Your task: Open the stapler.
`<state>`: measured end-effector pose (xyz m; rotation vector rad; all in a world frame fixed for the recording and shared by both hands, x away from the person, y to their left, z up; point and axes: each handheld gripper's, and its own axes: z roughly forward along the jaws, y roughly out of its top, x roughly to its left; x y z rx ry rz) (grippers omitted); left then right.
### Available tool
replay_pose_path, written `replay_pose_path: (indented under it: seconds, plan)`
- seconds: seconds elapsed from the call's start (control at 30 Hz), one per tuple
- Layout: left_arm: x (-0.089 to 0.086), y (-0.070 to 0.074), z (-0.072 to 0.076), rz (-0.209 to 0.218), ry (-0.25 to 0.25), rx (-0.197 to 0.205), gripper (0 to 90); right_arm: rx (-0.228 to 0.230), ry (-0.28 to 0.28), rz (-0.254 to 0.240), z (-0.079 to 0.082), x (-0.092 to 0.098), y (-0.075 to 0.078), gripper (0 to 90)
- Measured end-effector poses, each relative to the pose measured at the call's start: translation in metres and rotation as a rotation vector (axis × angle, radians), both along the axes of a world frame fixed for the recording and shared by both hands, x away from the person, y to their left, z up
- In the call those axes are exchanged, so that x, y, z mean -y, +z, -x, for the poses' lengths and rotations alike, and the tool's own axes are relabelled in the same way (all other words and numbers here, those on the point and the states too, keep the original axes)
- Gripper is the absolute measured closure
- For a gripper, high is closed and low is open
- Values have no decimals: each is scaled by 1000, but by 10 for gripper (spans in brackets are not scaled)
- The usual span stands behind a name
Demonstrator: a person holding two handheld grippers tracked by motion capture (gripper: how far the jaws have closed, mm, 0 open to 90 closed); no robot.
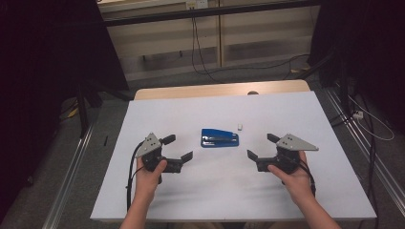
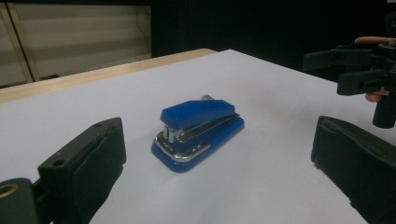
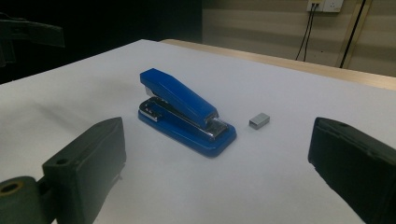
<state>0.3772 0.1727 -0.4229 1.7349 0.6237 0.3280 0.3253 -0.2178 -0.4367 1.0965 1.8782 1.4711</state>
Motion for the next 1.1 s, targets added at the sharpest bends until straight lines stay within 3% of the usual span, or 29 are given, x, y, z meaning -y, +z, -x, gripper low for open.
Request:
replay_pose_path:
  seconds: [0.2, 0.4, 0.53, 0.7, 1.0, 1.1]
  plan:
    - [2, 1, -6, 10, 4, 1, 33, -9, 10, 12, -9, -8, -1, 39]
    - [8, -1, -12, -7, -8, -6, 33, -8, 19, 24, -16, -16, 1, 45]
    - [9, -1, -16, 10, -3, -9, 34, -7, 24, 24, -22, -20, 3, 59]
    - [13, -2, -21, -6, -2, -17, 34, -11, 29, 26, -29, -27, 4, 85]
    - [20, -3, -35, 10, 6, -29, 34, -27, 70, 37, -42, -36, 5, 283]
    - [23, -4, -39, -35, 8, -28, 34, -33, 84, 43, -46, -40, 6, 356]
